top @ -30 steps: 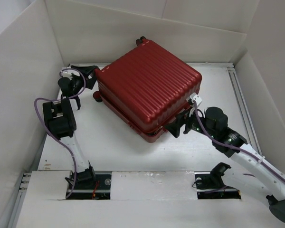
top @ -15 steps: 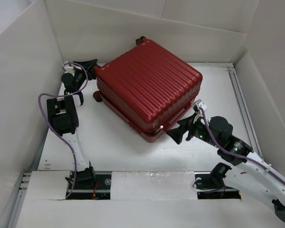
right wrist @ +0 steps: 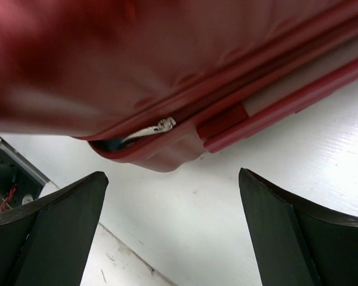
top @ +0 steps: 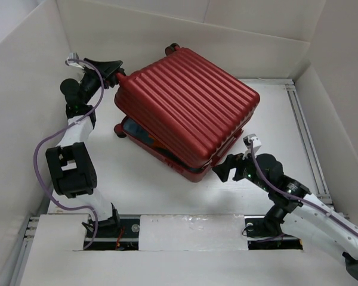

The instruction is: Pack the luggage

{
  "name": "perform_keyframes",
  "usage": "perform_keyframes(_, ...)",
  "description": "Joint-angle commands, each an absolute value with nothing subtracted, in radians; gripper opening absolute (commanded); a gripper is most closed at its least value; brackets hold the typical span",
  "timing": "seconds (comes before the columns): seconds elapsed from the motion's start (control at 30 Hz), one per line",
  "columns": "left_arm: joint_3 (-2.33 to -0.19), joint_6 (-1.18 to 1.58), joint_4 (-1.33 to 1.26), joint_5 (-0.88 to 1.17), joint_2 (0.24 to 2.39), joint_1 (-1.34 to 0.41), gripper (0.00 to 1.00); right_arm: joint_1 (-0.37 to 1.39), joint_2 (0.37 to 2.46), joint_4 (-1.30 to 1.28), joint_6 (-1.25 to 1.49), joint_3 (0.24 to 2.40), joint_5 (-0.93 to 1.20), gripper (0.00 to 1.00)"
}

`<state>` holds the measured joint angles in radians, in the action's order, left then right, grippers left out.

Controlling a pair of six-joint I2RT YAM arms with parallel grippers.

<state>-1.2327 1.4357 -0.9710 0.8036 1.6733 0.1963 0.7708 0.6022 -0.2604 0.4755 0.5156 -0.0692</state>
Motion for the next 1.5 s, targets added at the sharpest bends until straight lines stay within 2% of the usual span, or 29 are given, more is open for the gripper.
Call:
perform_keyframes(0.0, -1.236, 1.511, -1.218, 0.793, 1.552, 0.213, 0.00, 0.782, 0.588, -0.207, 0.500, 0.512, -0.101, 0.97)
perform_keyframes(0.1, -1.258, 1.595, -1.293, 0.793, 1.552, 0.213, 0.00, 0.782, 0.577, -0.184, 0.500, 0.491, -0.123, 0.97)
perform_keyframes(0.27, -1.478, 1.551, -1.073, 0.805, 1.591, 0.213, 0.00, 0.782, 0.633, -0.172, 0.500, 0.492, -0.112, 0.97)
perform_keyframes(0.4, -1.569, 1.582, -1.036, 0.780, 1.643, 0.222, 0.00, 0.782, 0.704, -0.149, 0.500, 0.502, -0.097, 0.96)
perform_keyframes(0.47, -1.693, 1.569, -0.959, 0.779, 1.680, 0.222, 0.00, 0.782, 0.738, -0.149, 0.488, 0.511, -0.087, 0.96)
perform_keyframes(0.6, -1.626, 1.525, -0.939, 0.782, 1.643, 0.222, 0.00, 0.782, 0.729, -0.138, 0.488, 0.509, -0.098, 0.96)
perform_keyframes(0.67, -1.504, 1.602, -1.078, 0.782, 1.629, 0.222, 0.00, 0.782, 0.716, -0.117, 0.488, 0.494, -0.098, 0.96)
perform_keyframes(0.73, -1.438, 1.620, -1.152, 0.791, 1.620, 0.232, 0.00, 0.782, 0.707, -0.068, 0.479, 0.482, -0.052, 0.86)
perform_keyframes(0.77, -1.415, 1.620, -1.161, 0.792, 1.620, 0.232, 0.00, 0.782, 0.707, -0.039, 0.479, 0.468, -0.002, 0.70)
perform_keyframes(0.8, -1.355, 1.620, -1.170, 0.792, 1.620, 0.232, 0.00, 0.782, 0.707, -0.014, 0.479, 0.457, 0.020, 0.49)
perform_keyframes(0.9, -1.287, 1.609, -1.206, 0.792, 1.609, 0.232, 0.00, 0.792, 0.707, 0.075, 0.463, 0.439, 0.052, 0.52)
perform_keyframes(0.97, -1.264, 1.600, -1.216, 0.792, 1.609, 0.232, 0.00, 0.792, 0.736, 0.151, 0.443, 0.427, 0.063, 0.66)
perform_keyframes(1.0, -1.264, 1.600, -1.229, 0.792, 1.609, 0.232, 0.00, 0.792, 0.748, 0.172, 0.443, 0.426, 0.063, 0.68)
perform_keyframes(1.17, -1.288, 1.609, -1.224, 0.810, 1.609, 0.232, 0.00, 0.792, 0.882, 0.288, 0.428, 0.445, 0.034, 0.68)
perform_keyframes(1.23, -1.302, 1.609, -1.224, 0.810, 1.609, 0.232, 0.00, 0.792, 0.932, 0.288, 0.442, 0.454, -0.047, 0.66)
perform_keyframes(1.33, -1.312, 1.609, -1.204, 0.810, 1.600, 0.232, 0.00, 0.792, 1.005, 0.310, 0.506, 0.454, -0.156, 0.48)
perform_keyframes(1.37, -1.312, 1.600, -1.204, 0.810, 1.600, 0.232, 0.00, 0.792, 1.017, 0.310, 0.524, 0.436, -0.238, 0.40)
perform_keyframes(1.4, -1.301, 1.591, -1.204, 0.810, 1.591, 0.232, 0.00, 0.792, 1.028, 0.299, 0.541, 0.436, -0.277, 0.26)
perform_keyframes(1.47, -1.289, 1.580, -1.193, 0.810, 1.591, 0.232, 0.00, 0.792, 1.028, 0.177, 0.624, 0.425, -0.409, 0.09)
